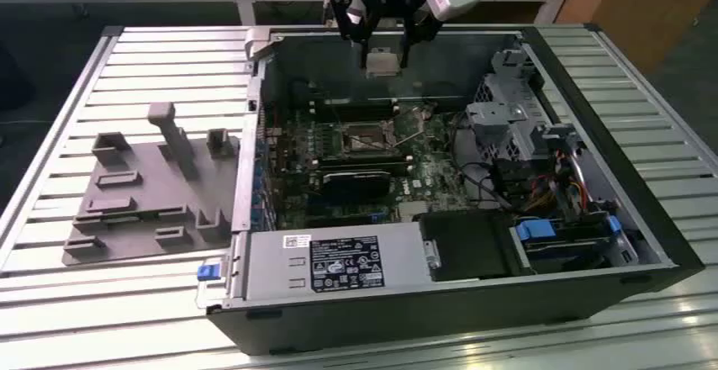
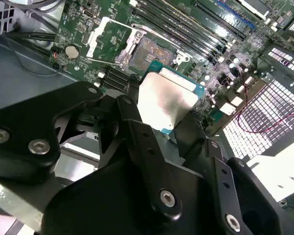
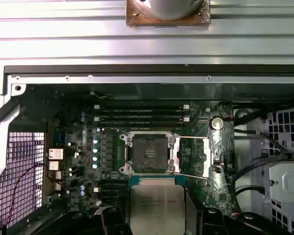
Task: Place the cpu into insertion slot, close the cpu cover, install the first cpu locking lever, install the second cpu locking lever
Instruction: 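Place the cpu into insertion slot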
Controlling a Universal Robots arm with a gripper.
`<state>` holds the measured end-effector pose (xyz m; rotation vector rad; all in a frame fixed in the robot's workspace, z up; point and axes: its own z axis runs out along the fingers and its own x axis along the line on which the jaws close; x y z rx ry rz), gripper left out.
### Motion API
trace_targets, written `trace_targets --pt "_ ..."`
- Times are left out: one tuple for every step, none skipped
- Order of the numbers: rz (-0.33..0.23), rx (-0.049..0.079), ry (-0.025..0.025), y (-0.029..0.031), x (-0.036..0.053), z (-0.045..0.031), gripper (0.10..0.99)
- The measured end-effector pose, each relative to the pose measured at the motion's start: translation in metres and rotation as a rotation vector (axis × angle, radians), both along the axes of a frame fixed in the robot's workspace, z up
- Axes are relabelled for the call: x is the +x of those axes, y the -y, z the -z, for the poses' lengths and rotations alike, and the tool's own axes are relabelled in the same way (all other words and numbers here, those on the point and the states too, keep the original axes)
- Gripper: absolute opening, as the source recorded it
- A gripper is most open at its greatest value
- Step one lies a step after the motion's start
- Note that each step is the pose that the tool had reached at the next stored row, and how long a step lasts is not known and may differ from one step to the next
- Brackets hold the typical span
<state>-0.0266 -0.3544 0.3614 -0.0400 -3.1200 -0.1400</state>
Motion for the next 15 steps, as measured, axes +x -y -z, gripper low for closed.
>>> trace_targets --pt "0.000 0.000 0.0000 0.0000 0.0000 0.0000 0.537" --pt "0.000 0.000 0.0000 0.0000 0.0000 0.0000 0.537" --pt "0.000 0.000 0.0000 0.0000 0.0000 0.0000 0.537" --pt "0.000 0.000 0.0000 0.0000 0.0000 0.0000 0.537" --pt "0.000 0.000 0.0000 0.0000 0.0000 0.0001 0.537" --pt "0.000 0.000 0.0001 0.0000 0.0000 0.0003 0.537" --pt "0.000 0.000 0.0001 0.0000 0.0000 0.0008 0.537" --pt "0.000 0.000 0.0001 0.0000 0.0000 0.0014 0.537" --pt "0.000 0.000 0.0001 0.0000 0.0000 0.0021 0.537" --pt "0.000 0.000 0.0001 0.0000 0.0000 0.0028 0.537" --pt "0.000 0.000 0.0001 0.0000 0.0000 0.0034 0.537" --pt "0.000 0.000 0.0000 0.0000 0.0000 0.0041 0.537" --pt "0.000 0.000 0.0001 0.0000 0.0000 0.0047 0.537" --pt "0.000 0.000 0.0001 0.0000 0.0000 0.0054 0.537" --pt "0.000 0.000 0.0001 0.0000 0.0000 0.0062 0.537"
